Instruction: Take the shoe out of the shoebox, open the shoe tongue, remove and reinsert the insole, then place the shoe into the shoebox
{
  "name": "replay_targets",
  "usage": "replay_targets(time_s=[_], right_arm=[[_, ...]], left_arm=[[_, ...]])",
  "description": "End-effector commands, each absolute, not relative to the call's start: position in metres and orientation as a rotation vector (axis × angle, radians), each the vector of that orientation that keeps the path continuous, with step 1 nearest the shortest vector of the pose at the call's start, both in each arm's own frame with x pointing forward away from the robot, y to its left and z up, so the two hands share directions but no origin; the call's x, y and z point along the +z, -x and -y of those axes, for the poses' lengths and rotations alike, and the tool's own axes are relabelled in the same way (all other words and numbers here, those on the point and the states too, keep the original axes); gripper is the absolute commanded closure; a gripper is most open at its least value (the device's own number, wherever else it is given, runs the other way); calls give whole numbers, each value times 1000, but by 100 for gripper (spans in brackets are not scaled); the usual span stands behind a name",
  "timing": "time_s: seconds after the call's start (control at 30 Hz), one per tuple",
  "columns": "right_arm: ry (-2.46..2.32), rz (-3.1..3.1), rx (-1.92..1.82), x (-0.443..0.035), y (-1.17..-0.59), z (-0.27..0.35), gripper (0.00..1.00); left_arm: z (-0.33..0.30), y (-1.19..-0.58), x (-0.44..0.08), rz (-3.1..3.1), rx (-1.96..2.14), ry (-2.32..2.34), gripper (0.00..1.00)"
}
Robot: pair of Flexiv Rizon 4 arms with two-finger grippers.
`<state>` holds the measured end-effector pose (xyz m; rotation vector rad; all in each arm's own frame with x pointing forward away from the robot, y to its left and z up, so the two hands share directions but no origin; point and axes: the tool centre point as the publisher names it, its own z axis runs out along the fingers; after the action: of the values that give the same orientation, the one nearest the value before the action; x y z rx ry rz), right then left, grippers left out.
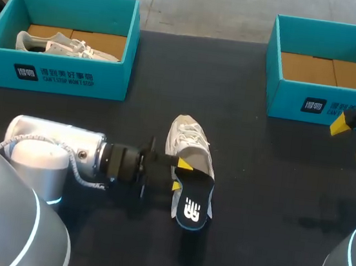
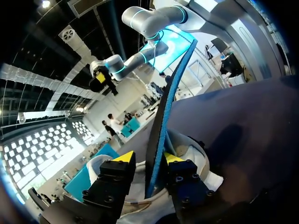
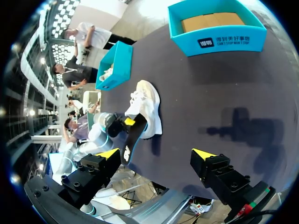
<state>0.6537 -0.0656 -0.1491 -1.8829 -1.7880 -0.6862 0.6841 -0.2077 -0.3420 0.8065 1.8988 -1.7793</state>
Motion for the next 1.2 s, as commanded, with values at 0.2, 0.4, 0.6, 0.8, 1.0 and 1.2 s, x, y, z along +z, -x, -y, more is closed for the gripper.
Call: replay_targets(time_s=[0.2, 0.4, 0.6, 0.8, 1.0, 1.2], right_arm=[[1886, 1788, -684, -150, -654, 65, 0], [1886, 1788, -684, -150, -654, 65, 0], [1886, 1788, -684, -150, -654, 65, 0], [1886, 1788, -684, -150, -654, 65, 0], [1886, 1788, -684, -150, -654, 65, 0], [1886, 1788, -684, -150, -654, 65, 0]], left_arm=[[202, -670, -331, -1913, -1730, -798, 64], [199, -664, -324, -1928, -1673, -784, 61], [197, -661, -320, -1955, -1589, -769, 59], [197, -660, -320, -1957, -1567, -768, 84], [198, -661, -322, -1967, -1555, -775, 100], [196, -664, -324, -1973, -1551, -774, 100]])
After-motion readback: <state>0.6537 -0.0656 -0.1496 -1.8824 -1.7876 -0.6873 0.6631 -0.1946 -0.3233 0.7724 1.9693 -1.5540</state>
